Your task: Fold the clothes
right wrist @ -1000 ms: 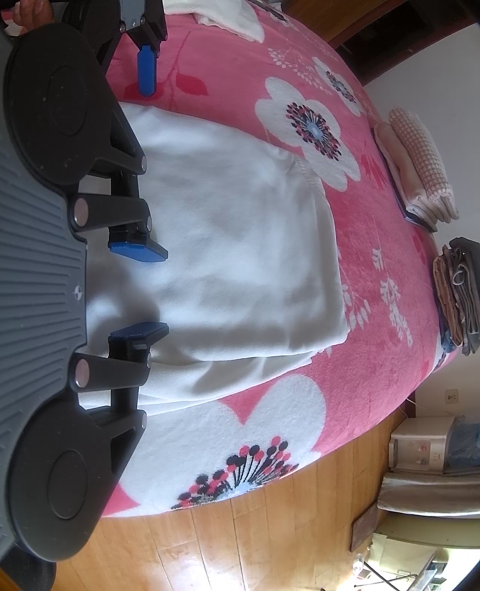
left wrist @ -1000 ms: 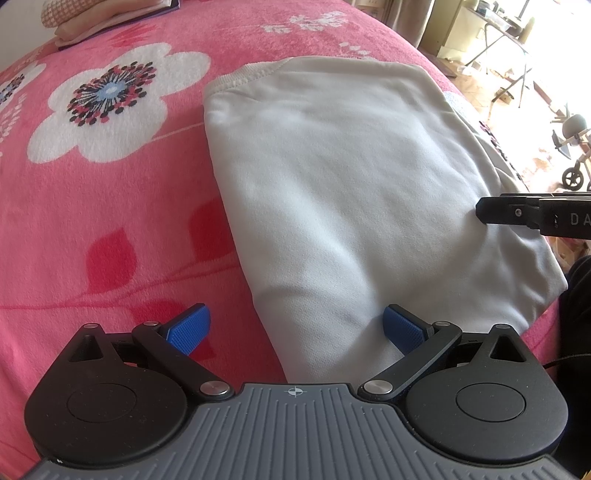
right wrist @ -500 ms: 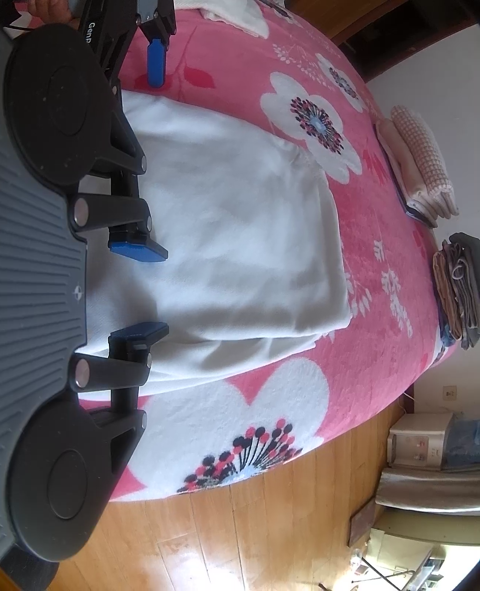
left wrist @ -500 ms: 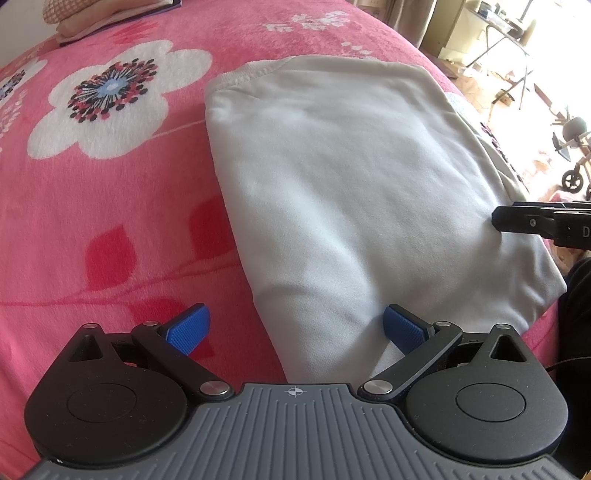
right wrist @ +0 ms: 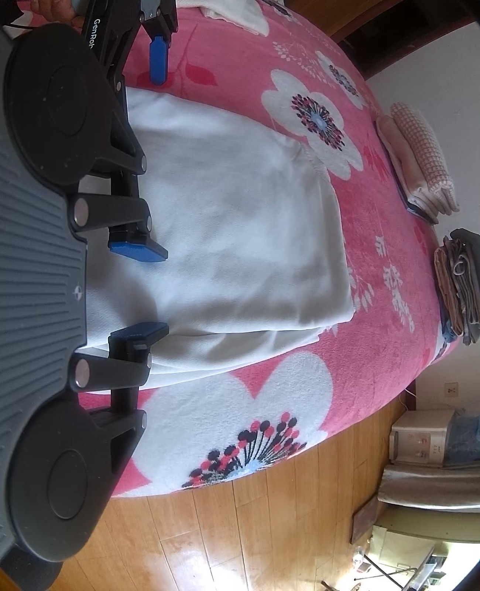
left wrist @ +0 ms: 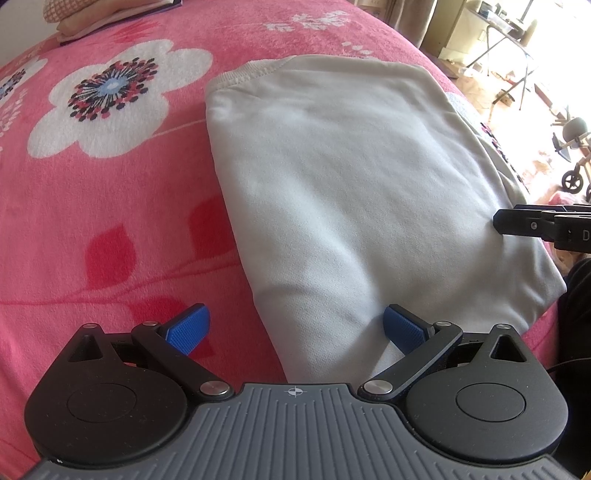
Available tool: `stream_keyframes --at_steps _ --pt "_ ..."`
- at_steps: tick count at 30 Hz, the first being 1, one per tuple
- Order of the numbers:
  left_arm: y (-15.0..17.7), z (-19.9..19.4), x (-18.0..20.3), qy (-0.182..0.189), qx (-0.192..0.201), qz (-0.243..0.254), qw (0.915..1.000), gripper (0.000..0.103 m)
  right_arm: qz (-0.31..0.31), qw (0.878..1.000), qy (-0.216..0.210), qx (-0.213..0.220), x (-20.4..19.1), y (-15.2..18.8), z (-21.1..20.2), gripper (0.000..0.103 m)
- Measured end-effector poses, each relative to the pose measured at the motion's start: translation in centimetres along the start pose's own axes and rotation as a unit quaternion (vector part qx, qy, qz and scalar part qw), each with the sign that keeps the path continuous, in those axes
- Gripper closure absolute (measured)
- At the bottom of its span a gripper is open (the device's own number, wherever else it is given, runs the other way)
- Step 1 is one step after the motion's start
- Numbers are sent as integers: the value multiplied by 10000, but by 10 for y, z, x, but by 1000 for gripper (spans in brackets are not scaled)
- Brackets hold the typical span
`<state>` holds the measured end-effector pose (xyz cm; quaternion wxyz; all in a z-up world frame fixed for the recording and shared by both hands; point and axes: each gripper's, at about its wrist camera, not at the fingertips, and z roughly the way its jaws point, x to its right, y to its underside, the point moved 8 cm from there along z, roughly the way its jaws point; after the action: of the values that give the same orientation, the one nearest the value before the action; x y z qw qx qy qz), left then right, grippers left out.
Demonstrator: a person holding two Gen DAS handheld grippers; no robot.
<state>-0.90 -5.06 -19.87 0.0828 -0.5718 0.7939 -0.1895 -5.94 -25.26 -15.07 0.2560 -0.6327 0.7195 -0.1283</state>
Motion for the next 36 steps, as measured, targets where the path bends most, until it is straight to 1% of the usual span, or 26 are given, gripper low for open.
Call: stream_keyframes --at_steps 9,11,13,15,17,19,22,25,28,32,33,35,36 --pt "2 0 -1 20 -14 -26 10000 1 -16 10000 -30 8 0 -1 0 65" --pt "3 1 -1 46 -25 -54 10000 1 108 9996 -101 221 6 -9 -8 64" --pt "4 1 -2 71 -38 -88 9999 1 315 9984 -163 447 17 -20 -15 59" --pt "4 1 -2 75 -46 -105 9999 1 687 9954 -301 600 38 -30 -17 56" --pt "4 1 -2 59 -30 -78 9999 1 1122 9898 -477 732 61 -41 -17 50" --pt "4 1 -2 52 -18 -68 10000 1 1629 9804 -802 761 82 -47 -12 37" --pt "4 1 -2 57 -35 -88 9999 1 2386 9587 -1378 712 110 -55 0 32" --pt "3 2 -3 61 -41 -97 9999 0 2791 9404 -1871 524 121 -58 19 28" --pt "4 3 -4 112 -30 -136 9998 0 2732 9384 -2090 330 115 -63 39 27" --pt "6 2 -8 292 18 -291 9991 1 2639 9366 -2295 227 103 -77 67 27" --pt "6 0 -9 355 76 -322 9988 1 2632 9352 -2358 210 100 -81 73 26" --pt "4 -6 -13 487 288 -394 9976 2 2662 9298 -2533 196 95 -86 84 22" --pt "3 -9 -16 535 415 -459 9966 2 2649 9286 -2594 182 93 -88 86 19"
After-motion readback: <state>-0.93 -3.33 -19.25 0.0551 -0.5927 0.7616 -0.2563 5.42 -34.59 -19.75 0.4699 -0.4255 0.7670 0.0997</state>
